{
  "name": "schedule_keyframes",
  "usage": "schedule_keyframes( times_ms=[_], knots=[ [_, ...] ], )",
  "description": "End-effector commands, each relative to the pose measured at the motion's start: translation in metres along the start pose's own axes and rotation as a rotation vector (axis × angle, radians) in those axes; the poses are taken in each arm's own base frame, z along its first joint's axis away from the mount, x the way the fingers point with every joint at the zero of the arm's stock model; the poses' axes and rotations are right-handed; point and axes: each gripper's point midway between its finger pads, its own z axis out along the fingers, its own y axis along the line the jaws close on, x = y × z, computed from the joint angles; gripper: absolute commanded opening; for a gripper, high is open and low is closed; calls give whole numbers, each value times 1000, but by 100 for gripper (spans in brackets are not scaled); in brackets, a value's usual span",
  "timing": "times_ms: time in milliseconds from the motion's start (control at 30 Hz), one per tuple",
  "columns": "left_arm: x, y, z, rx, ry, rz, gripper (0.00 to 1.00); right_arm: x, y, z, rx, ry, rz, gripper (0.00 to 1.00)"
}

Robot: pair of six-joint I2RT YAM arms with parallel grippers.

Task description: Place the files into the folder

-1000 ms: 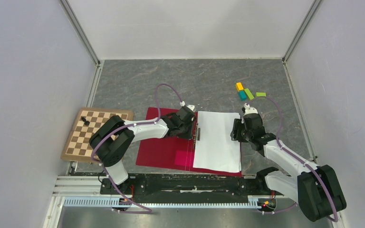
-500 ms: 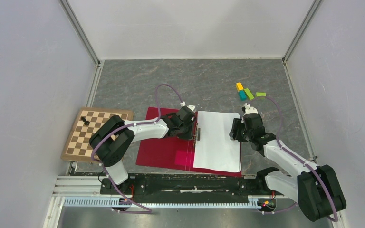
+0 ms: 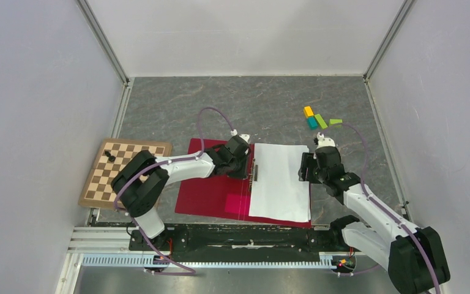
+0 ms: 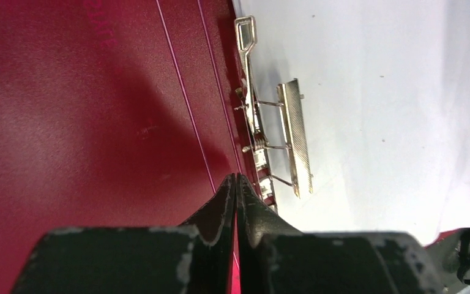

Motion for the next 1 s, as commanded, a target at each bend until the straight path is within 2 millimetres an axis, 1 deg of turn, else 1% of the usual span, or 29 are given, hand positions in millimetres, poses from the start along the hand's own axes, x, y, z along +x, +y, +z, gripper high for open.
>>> schedule_keyframes(
  times_ms=[0, 33, 133, 233, 300, 400, 467, 600, 800, 967],
  knots=[
    [-38, -15, -32, 57, -116, -58, 9, -33, 36, -14, -96, -66, -29, 57],
    [-41, -15, -36, 61, -127, -68, 10, -33, 46, -15, -119, -65, -32, 54],
    [-48, -11, -49, 79, -161, -100, 11, -34, 86, -18, -206, -69, -46, 47],
    [-53, -5, -64, 98, -194, -136, 11, -33, 125, -18, -257, -67, -85, 45],
    [-55, 2, -73, 106, -213, -161, 11, -27, 147, -15, -270, -48, -122, 43],
    [-55, 15, -86, 107, -238, -186, 12, -22, 171, -8, -270, -46, -154, 42],
    [-55, 21, -94, 103, -251, -193, 12, -18, 182, -3, -271, -39, -168, 40],
    [-51, 31, -103, 92, -262, -196, 12, -14, 193, 6, -256, -30, -189, 38],
    [-48, 36, -105, 96, -263, -202, 13, -7, 201, 16, -255, -14, -197, 36],
    [-47, 37, -106, 97, -263, -200, 12, 0, 201, 22, -240, 2, -209, 29]
  ],
)
